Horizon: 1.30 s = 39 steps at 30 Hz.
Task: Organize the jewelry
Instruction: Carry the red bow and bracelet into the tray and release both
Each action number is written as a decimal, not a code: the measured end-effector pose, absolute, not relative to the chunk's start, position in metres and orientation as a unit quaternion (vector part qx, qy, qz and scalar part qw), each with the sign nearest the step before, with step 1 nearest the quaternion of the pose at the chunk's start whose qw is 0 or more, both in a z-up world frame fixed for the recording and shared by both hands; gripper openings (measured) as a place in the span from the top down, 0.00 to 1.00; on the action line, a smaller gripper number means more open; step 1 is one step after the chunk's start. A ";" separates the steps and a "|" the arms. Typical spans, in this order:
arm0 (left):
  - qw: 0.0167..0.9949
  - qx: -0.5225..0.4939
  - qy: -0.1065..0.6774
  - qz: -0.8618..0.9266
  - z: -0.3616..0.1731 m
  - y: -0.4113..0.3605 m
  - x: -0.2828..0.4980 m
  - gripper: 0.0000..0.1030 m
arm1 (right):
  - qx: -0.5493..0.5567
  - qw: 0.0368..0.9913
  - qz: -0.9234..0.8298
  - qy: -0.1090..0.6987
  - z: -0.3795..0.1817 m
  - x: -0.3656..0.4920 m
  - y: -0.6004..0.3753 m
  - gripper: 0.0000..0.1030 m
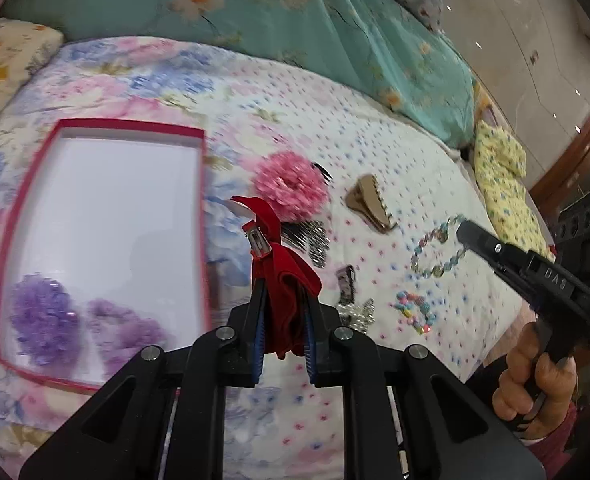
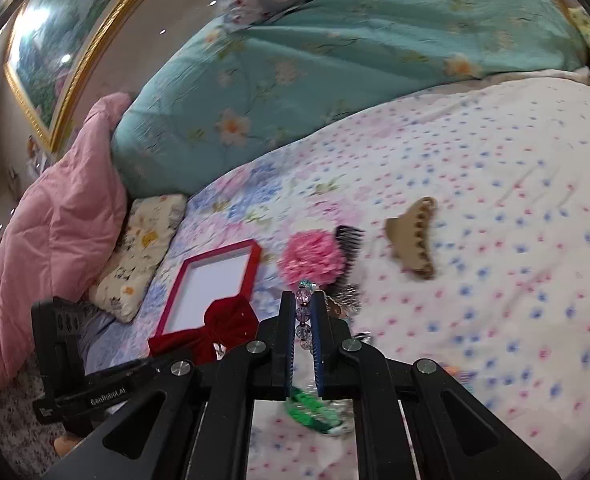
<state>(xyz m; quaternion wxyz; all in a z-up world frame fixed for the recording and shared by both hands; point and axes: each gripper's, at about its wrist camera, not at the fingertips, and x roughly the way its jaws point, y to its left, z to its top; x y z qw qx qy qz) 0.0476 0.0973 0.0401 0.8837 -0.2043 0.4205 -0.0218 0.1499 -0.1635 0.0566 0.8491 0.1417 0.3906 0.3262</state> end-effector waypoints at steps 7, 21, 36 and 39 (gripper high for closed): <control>0.889 -0.232 0.395 0.014 0.043 0.141 0.033 0.87 | 0.122 0.827 0.366 0.408 0.048 0.147 -0.115 0.93; 0.884 -0.276 0.374 0.053 0.022 0.210 0.030 0.92 | 0.099 0.790 0.427 0.428 0.037 0.165 -0.008 0.93; 0.887 -0.312 0.333 0.068 0.015 0.262 0.061 0.93 | 0.082 0.773 0.455 0.434 0.021 0.194 0.073 0.93; 0.885 -0.331 0.319 0.069 0.012 0.277 0.073 0.93 | 0.087 0.769 0.455 0.440 0.015 0.205 0.086 0.93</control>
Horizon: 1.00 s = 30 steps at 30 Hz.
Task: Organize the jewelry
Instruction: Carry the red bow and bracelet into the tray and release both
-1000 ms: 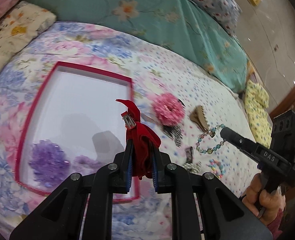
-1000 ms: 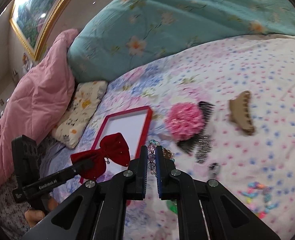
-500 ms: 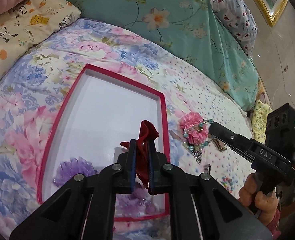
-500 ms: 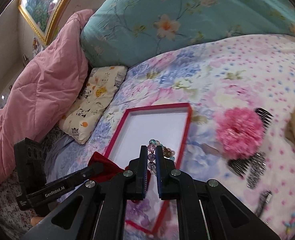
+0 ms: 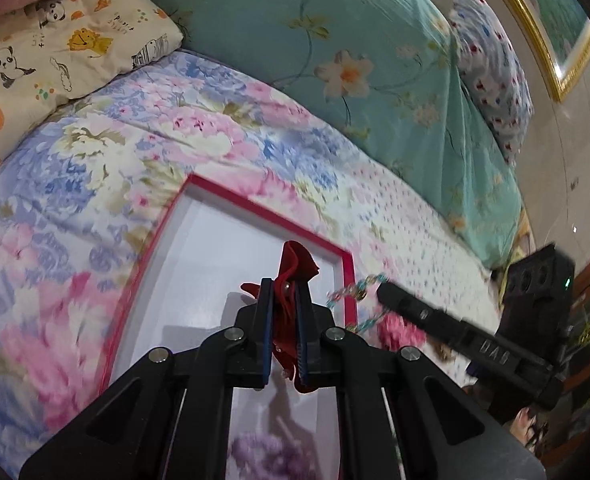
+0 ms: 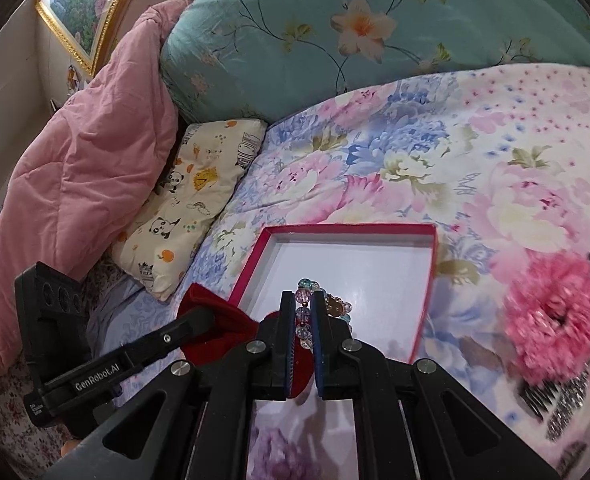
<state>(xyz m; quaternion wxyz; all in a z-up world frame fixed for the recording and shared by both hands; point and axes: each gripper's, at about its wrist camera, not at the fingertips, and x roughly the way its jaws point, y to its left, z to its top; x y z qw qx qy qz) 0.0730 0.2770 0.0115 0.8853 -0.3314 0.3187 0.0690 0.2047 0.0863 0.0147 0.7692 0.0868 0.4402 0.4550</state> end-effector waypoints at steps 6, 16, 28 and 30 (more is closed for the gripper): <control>0.877 -0.361 0.301 0.098 -0.003 0.307 0.091 0.93 | 0.089 0.764 0.445 0.459 -0.010 0.230 0.106 0.93; 0.860 -0.325 0.365 0.149 -0.031 0.309 0.116 0.93 | 0.080 0.766 0.414 0.484 -0.044 0.255 0.111 0.93; 0.846 -0.286 0.414 0.179 -0.045 0.300 0.125 0.87 | 0.053 0.775 0.398 0.487 -0.049 0.264 0.117 0.89; 0.843 -0.283 0.420 0.181 -0.046 0.300 0.126 0.82 | 0.049 0.776 0.397 0.488 -0.050 0.265 0.119 0.89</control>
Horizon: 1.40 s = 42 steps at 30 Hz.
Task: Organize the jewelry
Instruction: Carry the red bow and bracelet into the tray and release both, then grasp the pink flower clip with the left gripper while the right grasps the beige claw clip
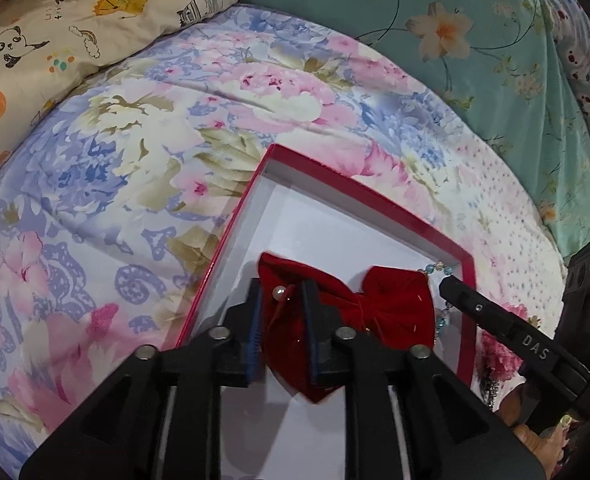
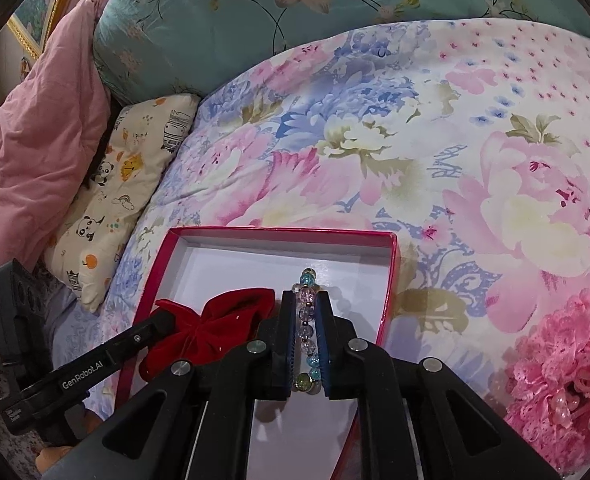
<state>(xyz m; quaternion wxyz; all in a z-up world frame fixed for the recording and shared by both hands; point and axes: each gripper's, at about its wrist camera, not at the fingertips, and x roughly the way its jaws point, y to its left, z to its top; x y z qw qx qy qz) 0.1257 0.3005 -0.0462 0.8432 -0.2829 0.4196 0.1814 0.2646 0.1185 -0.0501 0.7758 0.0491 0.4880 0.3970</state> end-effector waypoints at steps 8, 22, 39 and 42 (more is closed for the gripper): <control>0.841 -0.278 0.427 0.184 -0.043 0.295 0.123 0.48 | 0.055 0.770 0.407 0.488 -0.043 0.261 0.118 0.83; 0.850 -0.263 0.423 0.171 -0.022 0.268 0.108 0.30 | 0.098 0.782 0.409 0.459 -0.005 0.246 0.072 0.65; 0.869 -0.248 0.410 0.123 0.009 0.210 0.087 0.23 | 0.139 0.809 0.342 0.457 0.001 0.207 -0.066 0.59; 0.870 -0.241 0.414 0.113 0.013 0.196 0.086 0.22 | 0.152 0.813 0.324 0.459 -0.002 0.201 -0.094 0.58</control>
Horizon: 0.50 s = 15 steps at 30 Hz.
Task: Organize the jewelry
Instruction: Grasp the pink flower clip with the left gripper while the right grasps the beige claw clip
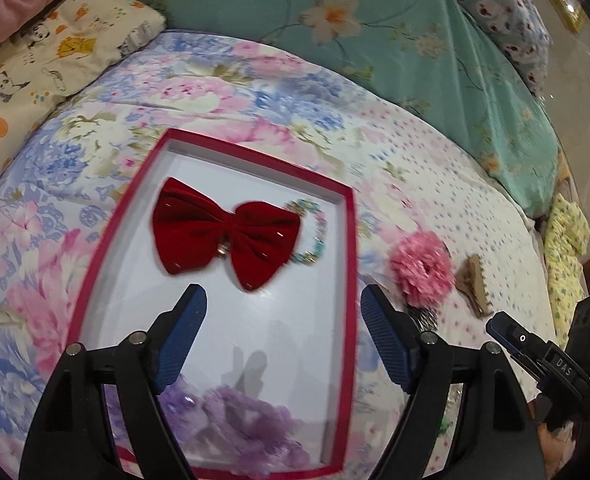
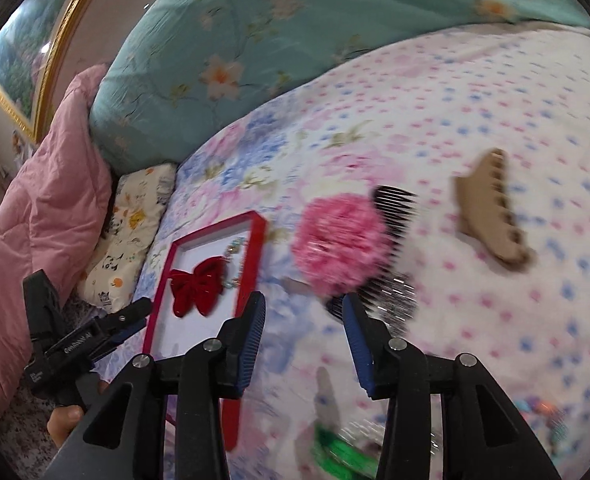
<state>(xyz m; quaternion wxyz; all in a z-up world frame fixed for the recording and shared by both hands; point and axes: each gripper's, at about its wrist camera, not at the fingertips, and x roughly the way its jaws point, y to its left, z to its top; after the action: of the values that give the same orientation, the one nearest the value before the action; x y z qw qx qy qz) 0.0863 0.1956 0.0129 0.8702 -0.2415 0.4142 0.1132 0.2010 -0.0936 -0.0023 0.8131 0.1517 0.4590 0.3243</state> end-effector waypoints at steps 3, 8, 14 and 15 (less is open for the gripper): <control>0.870 -0.239 0.419 0.100 0.015 0.181 0.086 0.23 | 0.165 0.816 0.306 0.462 -0.006 0.198 -0.118 0.57; 0.870 -0.231 0.428 0.083 0.015 0.155 0.086 0.22 | 0.179 0.822 0.277 0.464 -0.013 0.194 -0.154 0.57; 0.868 -0.220 0.441 0.059 0.014 0.126 0.089 0.22 | 0.189 0.826 0.253 0.467 -0.021 0.188 -0.188 0.57; 0.868 -0.215 0.444 0.055 0.013 0.121 0.090 0.22 | 0.192 0.826 0.249 0.467 -0.023 0.187 -0.194 0.56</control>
<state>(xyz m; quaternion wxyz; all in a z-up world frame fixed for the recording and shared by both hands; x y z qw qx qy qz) 0.0903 0.1205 0.0134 0.8680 -0.2153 0.4440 0.0554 0.1872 -0.1941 -0.0229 0.8264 0.1917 0.4674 0.2486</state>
